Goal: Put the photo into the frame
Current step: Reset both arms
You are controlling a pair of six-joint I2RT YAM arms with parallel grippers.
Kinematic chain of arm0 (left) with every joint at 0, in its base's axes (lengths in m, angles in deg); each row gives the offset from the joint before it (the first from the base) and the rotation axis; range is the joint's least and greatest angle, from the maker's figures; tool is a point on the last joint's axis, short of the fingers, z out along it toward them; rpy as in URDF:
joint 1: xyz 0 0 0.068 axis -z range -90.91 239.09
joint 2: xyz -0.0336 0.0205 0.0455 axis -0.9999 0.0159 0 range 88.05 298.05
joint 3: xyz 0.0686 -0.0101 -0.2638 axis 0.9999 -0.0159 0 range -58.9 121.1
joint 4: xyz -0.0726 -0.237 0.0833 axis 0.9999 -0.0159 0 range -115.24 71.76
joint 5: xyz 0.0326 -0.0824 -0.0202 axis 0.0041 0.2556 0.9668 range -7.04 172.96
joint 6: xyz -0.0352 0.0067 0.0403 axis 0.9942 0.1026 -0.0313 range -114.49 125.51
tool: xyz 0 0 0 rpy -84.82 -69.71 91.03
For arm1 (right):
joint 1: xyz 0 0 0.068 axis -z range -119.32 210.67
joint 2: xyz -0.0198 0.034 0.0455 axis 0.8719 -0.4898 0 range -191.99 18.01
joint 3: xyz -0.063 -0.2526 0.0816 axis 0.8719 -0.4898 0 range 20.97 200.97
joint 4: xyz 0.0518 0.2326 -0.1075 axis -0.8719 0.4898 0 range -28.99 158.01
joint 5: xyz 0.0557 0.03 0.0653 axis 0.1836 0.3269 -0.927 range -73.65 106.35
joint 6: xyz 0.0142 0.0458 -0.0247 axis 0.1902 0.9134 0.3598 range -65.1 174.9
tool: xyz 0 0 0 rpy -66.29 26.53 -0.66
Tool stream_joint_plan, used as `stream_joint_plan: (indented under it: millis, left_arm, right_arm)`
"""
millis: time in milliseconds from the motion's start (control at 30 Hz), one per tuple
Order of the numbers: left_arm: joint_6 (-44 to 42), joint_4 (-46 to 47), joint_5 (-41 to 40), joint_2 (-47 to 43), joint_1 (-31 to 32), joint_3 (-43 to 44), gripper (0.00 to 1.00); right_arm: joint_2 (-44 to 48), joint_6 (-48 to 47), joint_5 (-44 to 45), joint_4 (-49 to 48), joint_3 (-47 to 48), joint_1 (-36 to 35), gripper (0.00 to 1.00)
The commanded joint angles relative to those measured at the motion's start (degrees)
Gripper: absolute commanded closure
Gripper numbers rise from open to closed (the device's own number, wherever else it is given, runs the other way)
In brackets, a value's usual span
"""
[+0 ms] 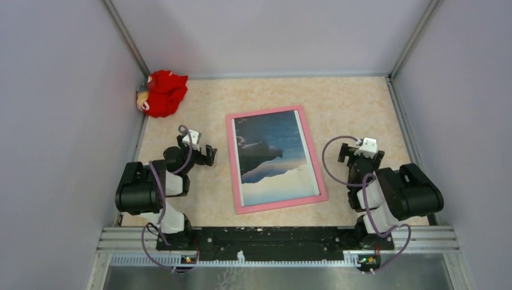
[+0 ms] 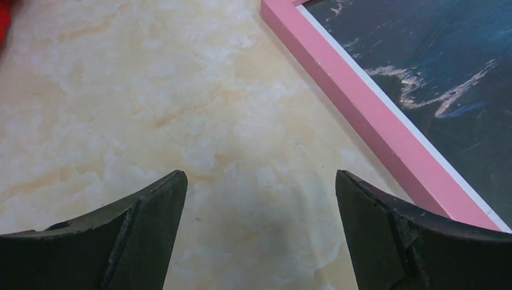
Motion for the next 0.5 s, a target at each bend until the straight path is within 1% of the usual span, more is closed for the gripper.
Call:
stream_joint_plan:
  millis: [0, 67, 133, 467]
  left_arm:
    - [-1.57, 4.48, -2.16, -1.68, 1.85, 1.05, 0.01]
    - [-1.49, 7.66, -2.1, -0.91, 1.83, 0.17, 0.01]
    - [-1.47, 6.76, -2.05, -1.13, 1.83, 0.33, 0.01]
    - [-1.47, 5.04, -2.03, -1.29, 1.81, 1.0, 0.01]
  right_arm:
    - [3.19, 3.25, -4.75, 5.61, 8.03, 3.99, 0.01]
    - [4.0, 5.45, -7.08, 7.64, 8.22, 5.86, 0.01]
    - [3.49, 5.06, -7.02, 5.72, 7.84, 5.84, 0.01]
    - [3.73, 4.95, -7.13, 5.79, 7.63, 5.84, 0.01]
